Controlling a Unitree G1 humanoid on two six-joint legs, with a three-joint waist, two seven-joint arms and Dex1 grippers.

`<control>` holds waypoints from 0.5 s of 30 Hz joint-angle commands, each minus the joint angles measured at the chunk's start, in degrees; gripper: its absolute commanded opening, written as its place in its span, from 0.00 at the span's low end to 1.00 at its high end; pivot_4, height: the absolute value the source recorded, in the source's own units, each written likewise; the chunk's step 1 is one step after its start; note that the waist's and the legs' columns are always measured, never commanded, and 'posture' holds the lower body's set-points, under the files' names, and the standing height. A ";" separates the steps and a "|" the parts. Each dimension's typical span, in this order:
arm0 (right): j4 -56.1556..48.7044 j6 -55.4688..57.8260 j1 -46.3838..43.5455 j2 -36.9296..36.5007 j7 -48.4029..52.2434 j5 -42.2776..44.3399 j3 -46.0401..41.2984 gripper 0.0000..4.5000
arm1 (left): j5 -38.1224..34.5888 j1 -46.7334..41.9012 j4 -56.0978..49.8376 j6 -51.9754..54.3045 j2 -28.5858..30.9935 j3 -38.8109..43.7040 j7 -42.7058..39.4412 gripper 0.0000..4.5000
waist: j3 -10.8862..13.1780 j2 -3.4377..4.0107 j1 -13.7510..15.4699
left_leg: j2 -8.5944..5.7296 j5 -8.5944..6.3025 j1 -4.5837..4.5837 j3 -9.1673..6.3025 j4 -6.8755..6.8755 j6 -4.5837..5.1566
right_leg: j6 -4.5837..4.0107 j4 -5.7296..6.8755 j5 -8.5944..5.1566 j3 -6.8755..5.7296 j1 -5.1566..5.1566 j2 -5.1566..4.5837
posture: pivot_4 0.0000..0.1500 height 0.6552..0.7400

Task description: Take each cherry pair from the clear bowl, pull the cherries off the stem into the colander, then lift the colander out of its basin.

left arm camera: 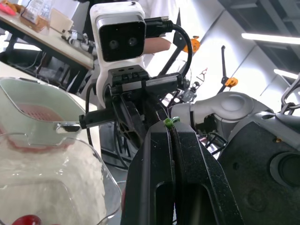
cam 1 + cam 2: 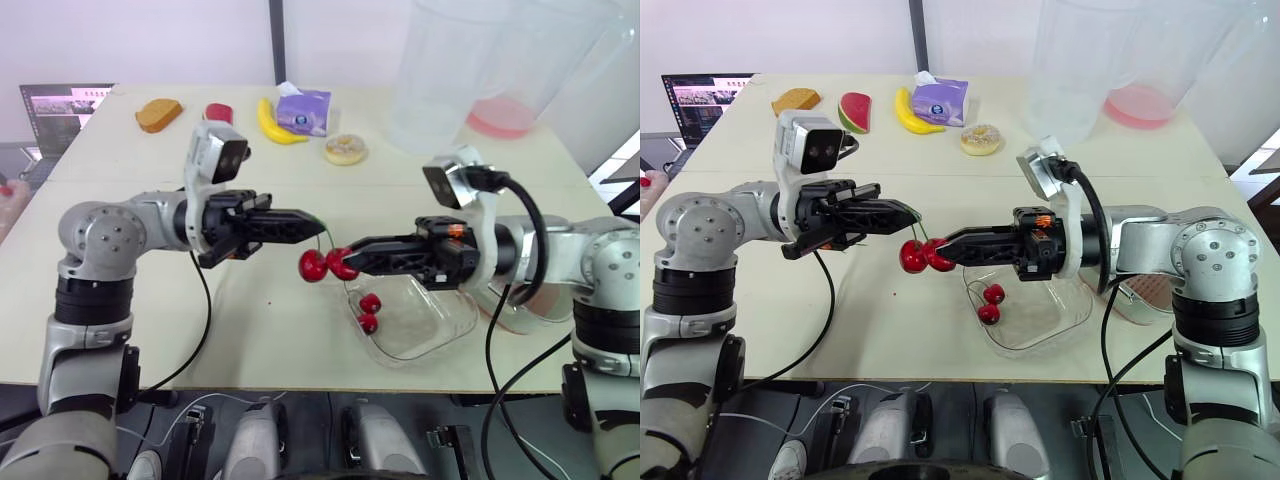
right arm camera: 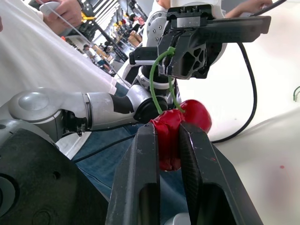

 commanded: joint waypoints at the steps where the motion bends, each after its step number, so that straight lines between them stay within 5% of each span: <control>1: -1.33 -1.08 0.03 -0.59 0.16 -0.23 -0.23 0.05 | -0.81 -0.41 -1.29 -0.34 0.38 1.46 -0.27 0.01 | 0.00 0.00 0.01 | 0.00 0.00 0.00 0.00 0.00 0.00 | 0.00 0.00 0.00 0.00 0.00 0.00 | 1.00 1.00; 15: -1.80 -1.41 0.29 -0.84 1.10 -1.28 0.24 0.05 | 0.47 -0.21 -0.93 -1.43 0.02 1.12 0.88 0.01 | 0.00 0.00 0.01 | 0.00 0.00 0.00 0.00 -0.01 0.00 | 0.00 -0.01 0.00 0.00 0.00 0.00 | 1.00 1.00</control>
